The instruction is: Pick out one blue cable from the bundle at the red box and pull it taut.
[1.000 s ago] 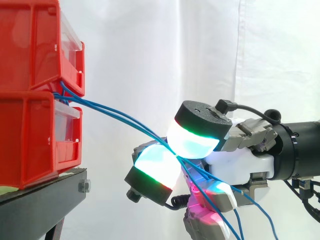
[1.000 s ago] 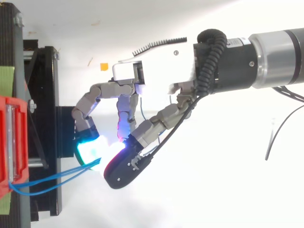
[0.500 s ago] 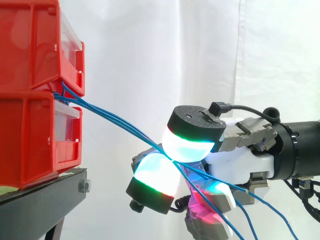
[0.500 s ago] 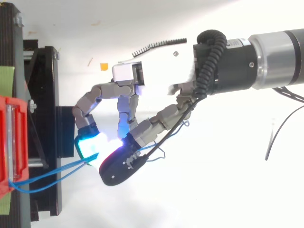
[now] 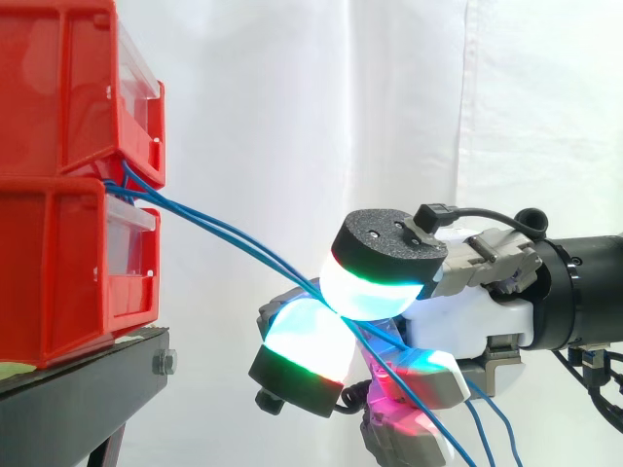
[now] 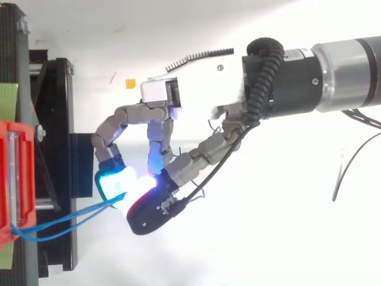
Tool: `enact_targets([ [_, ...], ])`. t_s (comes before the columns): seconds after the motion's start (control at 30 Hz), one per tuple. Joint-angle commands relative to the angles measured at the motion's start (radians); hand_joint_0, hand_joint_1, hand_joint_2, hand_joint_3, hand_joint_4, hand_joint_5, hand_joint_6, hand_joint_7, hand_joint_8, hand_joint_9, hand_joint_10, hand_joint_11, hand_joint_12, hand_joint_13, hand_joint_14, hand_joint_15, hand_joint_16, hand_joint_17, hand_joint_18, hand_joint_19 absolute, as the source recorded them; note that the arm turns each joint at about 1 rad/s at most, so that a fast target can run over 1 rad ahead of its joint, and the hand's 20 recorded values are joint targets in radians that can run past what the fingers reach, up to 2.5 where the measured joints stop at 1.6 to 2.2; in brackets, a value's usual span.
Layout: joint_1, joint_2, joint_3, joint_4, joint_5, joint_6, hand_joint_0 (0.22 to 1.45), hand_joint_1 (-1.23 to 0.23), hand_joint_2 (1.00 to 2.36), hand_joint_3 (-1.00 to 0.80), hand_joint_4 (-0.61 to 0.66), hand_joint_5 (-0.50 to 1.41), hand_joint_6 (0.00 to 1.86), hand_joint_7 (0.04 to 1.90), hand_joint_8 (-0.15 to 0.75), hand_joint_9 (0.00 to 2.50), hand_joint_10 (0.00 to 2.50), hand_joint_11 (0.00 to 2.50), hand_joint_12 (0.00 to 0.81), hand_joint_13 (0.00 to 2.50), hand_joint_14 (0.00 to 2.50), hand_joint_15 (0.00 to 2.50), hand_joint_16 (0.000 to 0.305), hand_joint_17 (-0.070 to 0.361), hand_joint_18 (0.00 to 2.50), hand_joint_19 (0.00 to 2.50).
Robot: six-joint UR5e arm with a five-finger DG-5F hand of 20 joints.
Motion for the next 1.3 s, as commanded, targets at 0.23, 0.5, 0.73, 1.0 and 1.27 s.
enact_targets([
  [0.23,0.0,0.0,0.002,0.0,-0.001,0.0,0.71,-0.88,1.02,-0.17,0.06,-0.11,0.91,1.19,0.355,1.41,0.03,0.87,0.422,1.22,0.02,0.66,0.055,0.125,0.99,0.81],
  [0.5,0.0,0.0,0.006,0.002,-0.001,0.0,0.82,-0.94,1.01,-0.39,-0.1,-0.1,0.94,1.2,0.331,1.44,0.03,0.89,0.4,1.22,0.03,0.67,0.051,0.114,0.95,0.82],
  [0.73,0.0,0.0,0.006,0.0,-0.001,0.0,0.77,-0.89,1.01,-0.42,-0.05,-0.09,0.94,1.19,0.33,1.51,0.03,0.86,0.404,1.27,0.02,0.66,0.05,0.112,0.99,0.81],
  [1.0,0.0,0.0,0.006,-0.002,-0.001,0.0,0.63,-0.61,1.0,-0.46,0.03,-0.08,0.91,1.14,0.342,1.5,0.03,0.79,0.417,1.27,0.02,0.66,0.053,0.118,1.0,0.85],
  [1.27,0.0,0.0,0.006,0.0,0.0,0.0,0.62,-0.5,1.02,-0.28,0.05,-0.07,0.88,1.06,0.361,1.48,0.03,0.72,0.431,1.27,0.02,0.65,0.055,0.124,1.01,0.87],
])
